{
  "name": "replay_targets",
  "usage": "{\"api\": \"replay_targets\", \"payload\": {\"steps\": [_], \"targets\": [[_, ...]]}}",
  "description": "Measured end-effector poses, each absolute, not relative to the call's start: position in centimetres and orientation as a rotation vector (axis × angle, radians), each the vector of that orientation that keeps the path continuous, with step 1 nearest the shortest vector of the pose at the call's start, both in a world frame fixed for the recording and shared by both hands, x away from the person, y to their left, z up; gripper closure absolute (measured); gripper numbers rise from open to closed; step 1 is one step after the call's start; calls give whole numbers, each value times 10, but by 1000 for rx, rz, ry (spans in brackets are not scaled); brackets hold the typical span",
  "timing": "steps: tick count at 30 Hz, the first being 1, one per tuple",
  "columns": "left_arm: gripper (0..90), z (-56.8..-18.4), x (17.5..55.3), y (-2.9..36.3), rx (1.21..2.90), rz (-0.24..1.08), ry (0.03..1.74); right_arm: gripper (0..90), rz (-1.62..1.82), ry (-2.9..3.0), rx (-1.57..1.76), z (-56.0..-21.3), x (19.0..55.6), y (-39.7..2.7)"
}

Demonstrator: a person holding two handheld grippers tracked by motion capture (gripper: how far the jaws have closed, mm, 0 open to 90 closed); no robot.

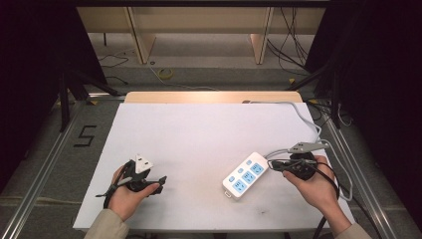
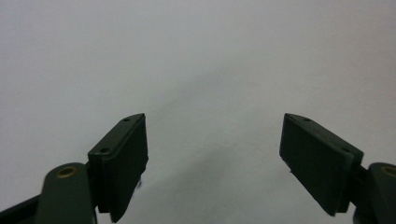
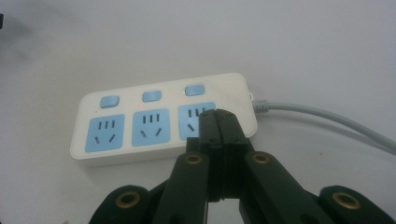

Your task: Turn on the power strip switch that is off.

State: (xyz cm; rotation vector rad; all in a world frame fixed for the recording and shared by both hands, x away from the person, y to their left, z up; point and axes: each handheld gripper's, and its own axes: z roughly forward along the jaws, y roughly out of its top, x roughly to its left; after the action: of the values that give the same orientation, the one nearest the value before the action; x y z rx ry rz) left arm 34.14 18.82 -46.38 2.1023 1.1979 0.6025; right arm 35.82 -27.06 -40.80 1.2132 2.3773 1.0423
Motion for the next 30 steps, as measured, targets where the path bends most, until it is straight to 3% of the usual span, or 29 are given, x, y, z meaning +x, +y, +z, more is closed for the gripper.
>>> {"api": "replay_targets", "payload": {"steps": [30], "targets": [[231, -463, 341, 188, 2104, 608, 1194, 900, 931, 2499, 1201, -401, 371, -256]]}}
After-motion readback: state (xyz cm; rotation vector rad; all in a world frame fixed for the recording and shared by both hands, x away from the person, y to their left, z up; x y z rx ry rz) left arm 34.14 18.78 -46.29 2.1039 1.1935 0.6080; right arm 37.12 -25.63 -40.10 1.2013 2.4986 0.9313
